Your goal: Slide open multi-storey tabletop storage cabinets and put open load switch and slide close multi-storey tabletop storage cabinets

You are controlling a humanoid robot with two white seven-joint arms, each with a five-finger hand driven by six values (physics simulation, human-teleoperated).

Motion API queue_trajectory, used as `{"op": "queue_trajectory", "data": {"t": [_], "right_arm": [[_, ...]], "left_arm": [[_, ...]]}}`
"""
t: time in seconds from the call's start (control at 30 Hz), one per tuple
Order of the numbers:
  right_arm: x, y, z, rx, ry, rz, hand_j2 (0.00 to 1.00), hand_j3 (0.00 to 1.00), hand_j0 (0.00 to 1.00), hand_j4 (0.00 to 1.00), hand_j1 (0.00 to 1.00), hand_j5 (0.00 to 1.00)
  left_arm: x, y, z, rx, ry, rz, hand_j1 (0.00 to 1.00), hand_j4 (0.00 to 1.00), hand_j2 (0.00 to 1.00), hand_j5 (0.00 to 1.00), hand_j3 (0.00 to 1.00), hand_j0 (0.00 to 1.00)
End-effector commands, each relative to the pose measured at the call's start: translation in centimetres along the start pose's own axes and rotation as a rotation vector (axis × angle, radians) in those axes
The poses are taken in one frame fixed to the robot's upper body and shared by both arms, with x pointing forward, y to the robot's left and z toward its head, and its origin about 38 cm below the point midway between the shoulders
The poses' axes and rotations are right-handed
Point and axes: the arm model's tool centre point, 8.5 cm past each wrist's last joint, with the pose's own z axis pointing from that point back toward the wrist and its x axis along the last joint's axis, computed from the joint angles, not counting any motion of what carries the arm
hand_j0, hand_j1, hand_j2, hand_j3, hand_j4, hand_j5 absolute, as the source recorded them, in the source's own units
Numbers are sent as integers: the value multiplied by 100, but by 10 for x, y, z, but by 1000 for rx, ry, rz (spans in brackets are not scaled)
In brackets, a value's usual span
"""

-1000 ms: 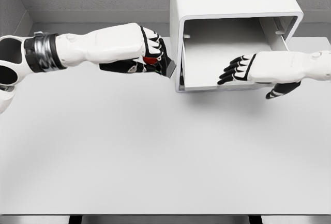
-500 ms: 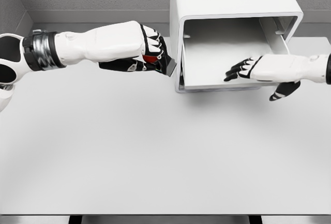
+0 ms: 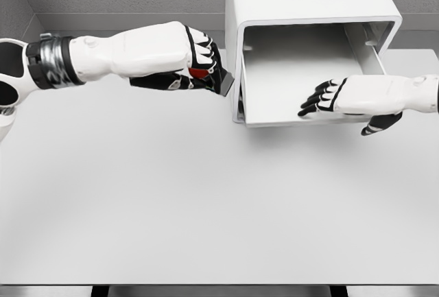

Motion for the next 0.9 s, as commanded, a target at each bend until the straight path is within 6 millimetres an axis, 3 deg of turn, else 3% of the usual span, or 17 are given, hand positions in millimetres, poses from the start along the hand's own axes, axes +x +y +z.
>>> {"op": "queue_trajectory", "data": {"t": [0.0,0.4,0.87], "right_arm": [[13,-1,-6,-13,-80,0,100,100,100,100,100,100],[9,12,14,23,-38,-18,100,100,100,100,100,100],[8,13,22,33,-23,-17,100,100,100,100,100,100]], "left_arm": [[0,0,0,5,0,7,46,46,46,46,46,46],[-1,5,0,6,1,-3,46,46,46,46,46,46],[2,12,-5,19,-17,-18,46,46,46,46,46,46]]}}
